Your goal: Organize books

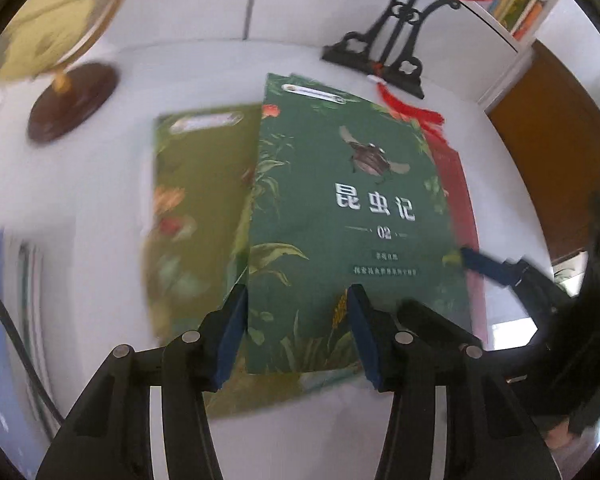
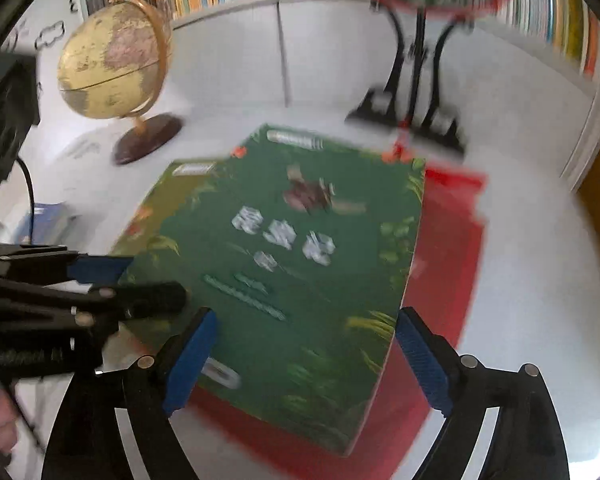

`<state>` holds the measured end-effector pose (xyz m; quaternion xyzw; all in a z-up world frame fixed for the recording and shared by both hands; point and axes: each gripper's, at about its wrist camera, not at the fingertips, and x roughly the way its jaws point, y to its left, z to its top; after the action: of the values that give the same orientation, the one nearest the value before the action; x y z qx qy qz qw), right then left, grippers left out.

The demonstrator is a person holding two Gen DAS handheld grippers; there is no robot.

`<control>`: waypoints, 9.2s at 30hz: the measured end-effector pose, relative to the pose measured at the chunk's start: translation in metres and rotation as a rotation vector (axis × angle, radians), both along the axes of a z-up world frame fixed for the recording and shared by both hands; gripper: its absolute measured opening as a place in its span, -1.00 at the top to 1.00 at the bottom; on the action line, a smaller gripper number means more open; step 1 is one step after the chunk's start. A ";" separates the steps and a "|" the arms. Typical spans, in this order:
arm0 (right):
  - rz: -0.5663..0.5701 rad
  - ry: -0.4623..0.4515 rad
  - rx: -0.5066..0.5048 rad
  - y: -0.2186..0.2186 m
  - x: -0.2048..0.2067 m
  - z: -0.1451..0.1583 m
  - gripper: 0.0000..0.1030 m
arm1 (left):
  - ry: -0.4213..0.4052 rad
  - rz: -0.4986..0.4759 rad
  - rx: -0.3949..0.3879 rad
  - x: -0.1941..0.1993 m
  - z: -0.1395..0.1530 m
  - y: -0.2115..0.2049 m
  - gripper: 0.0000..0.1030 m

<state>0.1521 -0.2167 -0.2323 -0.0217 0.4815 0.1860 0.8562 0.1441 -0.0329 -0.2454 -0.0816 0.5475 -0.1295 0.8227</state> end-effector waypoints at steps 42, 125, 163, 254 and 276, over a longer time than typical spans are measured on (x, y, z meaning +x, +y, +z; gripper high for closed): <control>-0.222 0.114 0.454 -0.040 -0.071 -0.016 0.61 | 0.071 0.040 -0.223 -0.016 -0.007 0.048 0.16; 0.110 0.122 0.347 0.267 -0.112 0.019 0.68 | 0.038 0.347 -0.136 -0.119 0.026 0.309 0.52; -0.052 -0.009 0.017 0.144 -0.092 0.038 -0.22 | 0.040 0.263 -0.057 -0.052 0.068 0.203 -0.40; -0.171 0.016 0.465 -0.011 -0.102 0.013 0.78 | 0.046 0.089 -0.209 -0.038 0.002 0.072 -0.02; -0.306 0.032 0.414 -0.016 -0.103 0.002 0.79 | -0.013 0.023 -0.200 -0.037 0.037 0.059 0.26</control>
<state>0.0489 -0.2326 -0.2303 0.2301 0.4444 0.1492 0.8528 0.1074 0.0265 -0.2084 -0.1690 0.5253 -0.1745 0.8155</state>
